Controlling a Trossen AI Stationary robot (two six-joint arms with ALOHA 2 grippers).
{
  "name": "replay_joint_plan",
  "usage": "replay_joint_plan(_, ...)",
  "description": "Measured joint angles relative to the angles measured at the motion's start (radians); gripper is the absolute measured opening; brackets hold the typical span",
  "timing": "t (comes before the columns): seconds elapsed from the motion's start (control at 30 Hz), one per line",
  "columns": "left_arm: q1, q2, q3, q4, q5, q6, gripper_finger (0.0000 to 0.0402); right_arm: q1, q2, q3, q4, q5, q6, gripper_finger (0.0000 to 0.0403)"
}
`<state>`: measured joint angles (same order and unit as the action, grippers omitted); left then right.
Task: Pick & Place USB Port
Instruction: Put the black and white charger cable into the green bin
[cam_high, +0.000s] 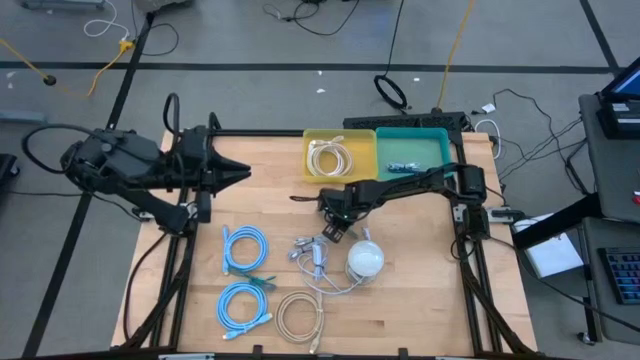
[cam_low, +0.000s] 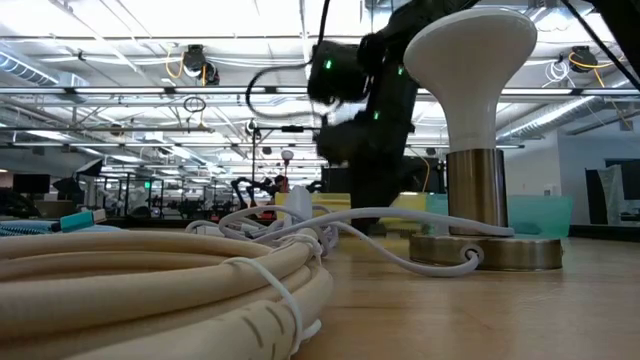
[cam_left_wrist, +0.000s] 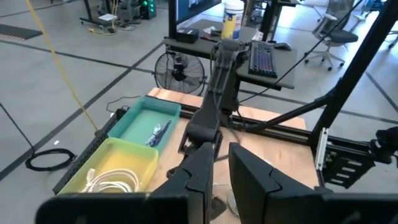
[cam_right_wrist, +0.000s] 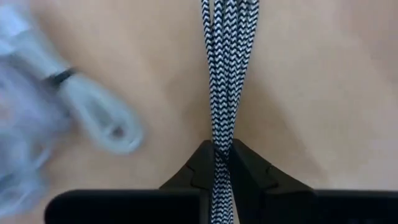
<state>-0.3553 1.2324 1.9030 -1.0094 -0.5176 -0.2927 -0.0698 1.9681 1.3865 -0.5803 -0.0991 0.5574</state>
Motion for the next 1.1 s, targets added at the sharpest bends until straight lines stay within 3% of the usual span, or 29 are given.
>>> replay_joint_plan(0.1, 0.000, 0.000, 0.000, -0.016, -0.010, -0.002, 0.0051, 0.008, -0.084, 0.021, -0.022, -0.013, -0.062, 0.0020)
replay_joint_plan(0.2, 0.000, 0.000, 0.000, -0.036, -0.016, -0.010, 0.0051, 0.006, -0.198, 0.073, -0.132, 0.057, -0.174, 0.0020)
replay_joint_plan(0.4, 0.000, 0.000, 0.000, -0.051, -0.018, -0.026, 0.0051, -0.028, -0.383, 0.142, -0.560, 0.442, -0.458, 0.0020)
replay_joint_plan(0.53, 0.000, 0.000, 0.000, -0.051, -0.021, -0.031, 0.0051, -0.129, -0.439, 0.124, -0.769, 0.661, -0.563, 0.0019)
replay_joint_plan(0.6, 0.000, 0.000, 0.000, -0.049, -0.024, -0.031, 0.0051, -0.205, -0.472, 0.088, -0.755, 0.699, -0.621, 0.0019)
replay_joint_plan(0.83, 0.000, 0.000, 0.000, -0.036, -0.025, -0.051, 0.0051, -0.433, -0.520, -0.100, -0.456, 0.699, -0.920, 0.0019)
replay_joint_plan(0.97, 0.000, 0.000, 0.000, -0.037, -0.025, -0.084, 0.0051, -0.504, -0.521, -0.211, -0.332, 0.650, -1.030, 0.0019)
replay_joint_plan(1.1, 0.000, 0.000, 0.000, -0.051, -0.025, -0.115, 0.0051, -0.545, -0.520, -0.309, -0.230, 0.667, -1.082, 0.0019)
